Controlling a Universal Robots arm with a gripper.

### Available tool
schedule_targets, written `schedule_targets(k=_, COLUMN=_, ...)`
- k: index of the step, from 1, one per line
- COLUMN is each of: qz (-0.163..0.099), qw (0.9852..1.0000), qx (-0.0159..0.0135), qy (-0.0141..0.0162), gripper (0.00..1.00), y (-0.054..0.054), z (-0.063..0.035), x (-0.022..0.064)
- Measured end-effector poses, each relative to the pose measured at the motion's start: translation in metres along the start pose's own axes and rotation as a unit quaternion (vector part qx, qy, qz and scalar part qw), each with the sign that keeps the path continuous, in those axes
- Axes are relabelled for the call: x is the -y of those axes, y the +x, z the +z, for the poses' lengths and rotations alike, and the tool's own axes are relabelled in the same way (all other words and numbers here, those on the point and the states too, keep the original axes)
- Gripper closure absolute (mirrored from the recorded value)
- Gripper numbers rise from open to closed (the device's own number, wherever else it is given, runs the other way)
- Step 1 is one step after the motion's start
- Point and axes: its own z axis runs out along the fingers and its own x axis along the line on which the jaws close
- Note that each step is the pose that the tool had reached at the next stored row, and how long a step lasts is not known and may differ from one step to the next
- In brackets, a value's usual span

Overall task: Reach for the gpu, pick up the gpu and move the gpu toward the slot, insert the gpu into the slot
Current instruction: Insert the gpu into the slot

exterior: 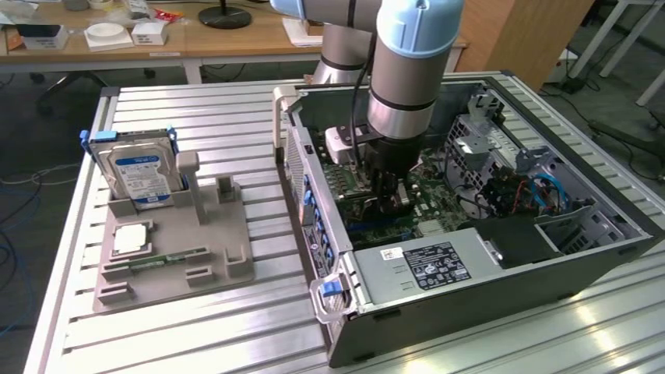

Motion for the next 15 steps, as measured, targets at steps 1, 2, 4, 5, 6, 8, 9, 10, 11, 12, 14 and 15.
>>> schedule_targets(k=1, qz=0.0, qw=1.0, qx=0.0001, qy=0.0001, gripper=0.73, y=0.0, z=0.0006, x=0.0)
schedule_targets(k=2, qz=0.0, qw=1.0, qx=0.0002, qy=0.0001, gripper=0.73, y=0.0, z=0.0013, x=-0.0001)
schedule_targets(k=4, qz=0.0, qw=1.0, qx=-0.0001, qy=0.0, gripper=0.73, y=0.0001, z=0.0028, x=-0.0003)
schedule_targets(k=5, qz=0.0, qw=1.0, qx=-0.0001, qy=0.0, gripper=0.73, y=0.0001, z=0.0033, x=-0.0003)
schedule_targets(k=6, qz=0.0, qw=1.0, qx=-0.0001, qy=0.0, gripper=0.73, y=0.0001, z=0.0038, x=-0.0003)
schedule_targets(k=8, qz=0.0, qw=1.0, qx=0.0, qy=0.0, gripper=0.73, y=0.0001, z=0.0046, x=-0.0004)
schedule_targets(k=9, qz=0.0, qw=1.0, qx=-0.0001, qy=0.0, gripper=0.73, y=0.0001, z=0.0049, x=-0.0005)
schedule_targets(k=10, qz=0.0, qw=1.0, qx=-0.0001, qy=0.0, gripper=0.73, y=0.0001, z=0.0051, x=-0.0005)
schedule_targets(k=11, qz=0.0, qw=1.0, qx=-0.0001, qy=0.0, gripper=0.73, y=0.0001, z=0.0052, x=-0.0005)
schedule_targets(k=12, qz=0.0, qw=1.0, qx=-0.0001, qy=-0.0001, gripper=0.73, y=0.0001, z=0.0053, x=-0.0005)
schedule_targets(k=14, qz=0.0, qw=1.0, qx=0.0, qy=0.0, gripper=0.73, y=0.0001, z=0.0054, x=-0.0005)
schedule_targets(k=15, qz=0.0, qw=1.0, qx=0.0, qy=0.0, gripper=0.73, y=0.0001, z=0.0054, x=-0.0005)
